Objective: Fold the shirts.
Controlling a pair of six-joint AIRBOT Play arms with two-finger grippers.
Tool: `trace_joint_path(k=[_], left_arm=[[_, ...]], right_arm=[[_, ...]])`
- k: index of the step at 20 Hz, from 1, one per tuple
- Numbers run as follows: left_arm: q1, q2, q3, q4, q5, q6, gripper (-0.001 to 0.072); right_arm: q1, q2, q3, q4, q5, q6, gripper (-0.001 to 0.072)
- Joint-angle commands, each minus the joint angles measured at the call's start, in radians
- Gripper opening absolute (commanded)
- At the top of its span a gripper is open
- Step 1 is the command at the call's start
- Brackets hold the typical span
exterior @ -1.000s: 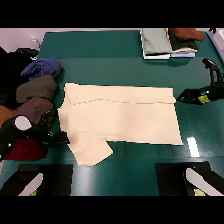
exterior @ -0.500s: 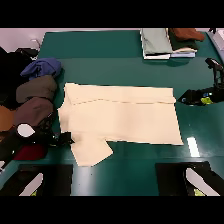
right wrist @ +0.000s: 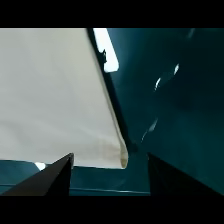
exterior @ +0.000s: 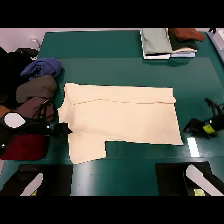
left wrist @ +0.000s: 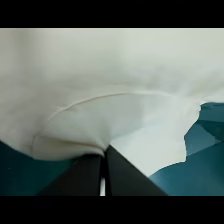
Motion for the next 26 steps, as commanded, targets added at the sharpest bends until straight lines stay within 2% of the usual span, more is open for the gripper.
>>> trace_joint_path(k=[1, 4, 5, 6, 7, 8, 9, 10, 11, 13, 15, 18, 21, 26], left_arm=[[0.000, 0.005, 0.020, 0.005, -0.008, 0.006, 0.0021], [0.000, 0.005, 0.020, 0.005, 0.006, 0.005, 0.0021], [0.000, 0.005, 0.020, 0.005, 0.004, 0.005, 0.0021], [0.000, 0.005, 0.020, 0.006, -0.002, 0.006, 0.0021], [0.000, 0.005, 0.021, 0.015, -0.021, 0.005, 0.0021], [0.000, 0.005, 0.027, 0.026, -0.055, 0.005, 0.0020], [0.000, 0.005, 0.040, 0.045, -0.090, 0.001, 0.0020], [0.000, 0.016, 0.054, 0.063, -0.119, -0.003, 0.0020], [0.000, 0.052, 0.058, 0.079, -0.142, -0.011, 0.0019], [0.000, 0.156, 0.058, 0.145, -0.216, -0.086, 0.0019], [0.000, 0.238, 0.058, 0.145, -0.320, -0.123, 0.0020], [0.000, 0.264, 0.076, 0.144, -0.374, -0.155, 0.0020], [0.000, 0.198, 0.113, 0.164, -0.276, -0.139, 0.0020], [0.000, -0.092, 0.261, 0.235, -0.005, -0.058, 0.0021]], right_arm=[[-0.094, -0.072, -0.117, 0.033, -0.005, 0.000, 0.0508], [-0.024, -0.132, -0.129, 0.084, -0.044, -0.001, 0.0486], [0.009, -0.144, -0.122, 0.103, -0.058, -0.005, 0.0430], [0.043, -0.148, -0.109, 0.115, -0.076, -0.005, 0.0408], [0.079, -0.142, -0.089, 0.114, -0.085, -0.005, 0.0248], [0.108, -0.127, -0.067, 0.112, -0.085, -0.006, 0.0142], [0.132, -0.102, -0.043, 0.112, -0.076, -0.012, 0.0056], [0.149, -0.073, -0.025, 0.110, -0.061, -0.016, 0.0017], [0.160, -0.039, -0.011, 0.096, -0.040, -0.017, 0.0017], [0.179, 0.050, 0.007, 0.006, 0.026, -0.016, 0.0016], [0.179, 0.137, 0.008, -0.057, 0.081, -0.016, 0.0016], [0.180, 0.245, 0.010, -0.101, 0.093, -0.015, 0.0015], [0.181, 0.235, 0.063, -0.061, 0.068, -0.003, 0.0014], [0.304, 0.001, 0.268, -0.062, -0.068, 0.006, 0.0014]])
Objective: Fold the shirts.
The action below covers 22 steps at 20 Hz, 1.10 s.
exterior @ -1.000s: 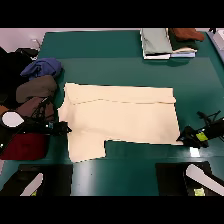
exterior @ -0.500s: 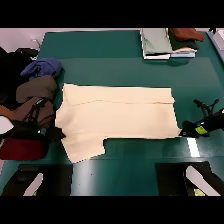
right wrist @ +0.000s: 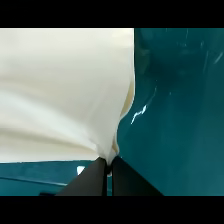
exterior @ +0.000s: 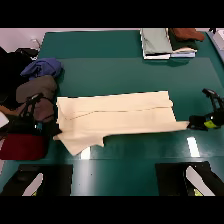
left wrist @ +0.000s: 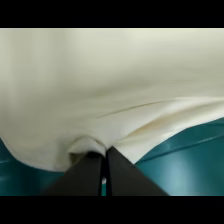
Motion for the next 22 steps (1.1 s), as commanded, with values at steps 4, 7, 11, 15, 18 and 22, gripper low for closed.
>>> trace_joint_path(k=[4, 7, 11, 15, 18, 22], left_arm=[[0.001, -0.425, 0.283, 0.046, 0.260, 0.053, 0.0022], [0.001, -0.566, 0.401, 0.045, 0.301, 0.071, 0.0022], [0.001, -0.629, 0.447, 0.041, 0.363, 0.077, 0.0027], [0.001, -0.626, 0.476, 0.033, 0.353, 0.069, 0.0499], [0.001, -0.621, 0.513, 0.028, 0.283, 0.069, 0.0480], [-0.002, -0.621, 0.512, -0.061, 0.267, 0.086, 0.0023]], right_arm=[[0.137, -0.352, 0.296, 0.000, -0.139, 0.042, 0.0014], [0.161, -0.487, 0.434, 0.000, -0.139, 0.052, 0.0015], [0.157, -0.609, 0.566, 0.090, -0.133, 0.055, 0.0018], [0.116, -0.660, 0.616, 0.239, -0.172, 0.003, 0.0433], [0.040, -0.660, 0.610, 0.270, -0.091, -0.066, 0.0448], [-0.114, -0.661, 0.482, 0.333, -0.039, -0.097, 0.0524]])
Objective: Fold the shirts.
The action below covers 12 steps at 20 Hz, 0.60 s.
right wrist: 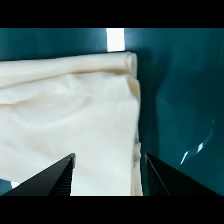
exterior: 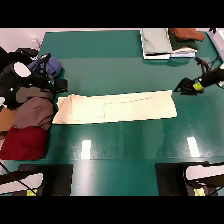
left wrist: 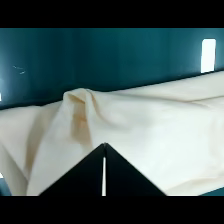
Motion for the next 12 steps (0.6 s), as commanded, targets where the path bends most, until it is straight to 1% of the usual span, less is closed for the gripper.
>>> trace_joint_path(k=[1, 4, 7, 9, 10, 11, 12], left_arm=[[-0.017, -0.001, 0.008, -0.079, -0.013, 0.019, 0.0022], [-0.108, -0.010, 0.004, -0.081, 0.031, 0.020, 0.0022], [-0.214, -0.035, 0.005, -0.083, 0.094, -0.008, 0.0022], [-0.280, -0.071, 0.005, -0.105, 0.116, -0.008, 0.0022], [-0.307, -0.089, 0.005, -0.119, 0.129, -0.008, 0.0022], [-0.334, -0.109, 0.005, -0.139, 0.153, -0.008, 0.0022], [-0.354, -0.130, 0.005, -0.164, 0.183, -0.008, 0.0021]], right_arm=[[-0.126, -0.006, -0.119, 0.086, 0.028, -0.055, 0.0525], [-0.166, -0.036, -0.239, 0.180, -0.010, -0.114, 0.0524], [-0.129, -0.091, -0.286, 0.308, -0.035, -0.152, 0.0520], [-0.069, -0.118, -0.294, 0.340, -0.068, -0.167, 0.0482], [-0.038, -0.121, -0.294, 0.338, -0.090, -0.169, 0.0409], [-0.015, -0.116, -0.294, 0.334, -0.116, -0.169, 0.0305], [-0.003, -0.100, -0.294, 0.334, -0.133, -0.169, 0.0139]])
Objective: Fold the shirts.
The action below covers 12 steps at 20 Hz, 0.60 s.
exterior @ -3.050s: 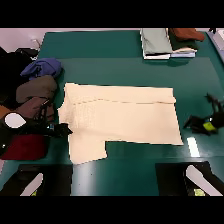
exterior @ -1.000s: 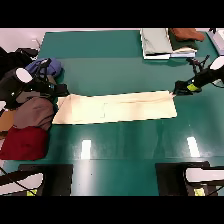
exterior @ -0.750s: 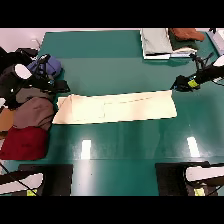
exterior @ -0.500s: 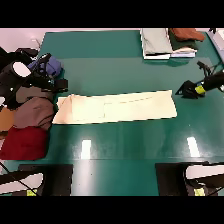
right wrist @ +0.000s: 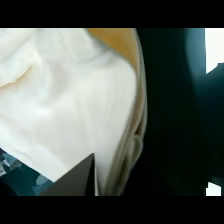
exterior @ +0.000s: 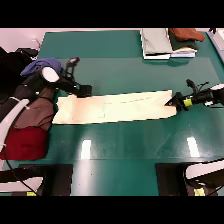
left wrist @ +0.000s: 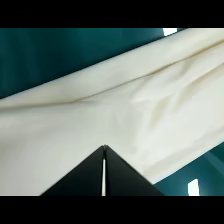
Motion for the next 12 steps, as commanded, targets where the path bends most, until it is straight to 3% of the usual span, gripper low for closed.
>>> trace_joint_path(k=[1, 4, 8, 12], left_arm=[[-0.092, -0.069, 0.007, -0.082, 0.099, -0.007, 0.0021], [-0.147, -0.170, 0.081, -0.111, 0.117, -0.003, 0.0021], [-0.210, -0.324, 0.220, -0.122, 0.117, -0.004, 0.0021], [-0.252, -0.421, 0.299, -0.131, 0.106, -0.005, 0.0021]], right_arm=[[0.050, 0.027, -0.013, 0.038, -0.070, -0.018, 0.0018], [0.051, 0.155, 0.037, 0.039, -0.037, -0.020, 0.0016], [0.126, 0.285, 0.217, 0.038, 0.062, 0.063, 0.0016], [0.266, 0.343, 0.380, 0.038, 0.074, 0.129, 0.0016]])
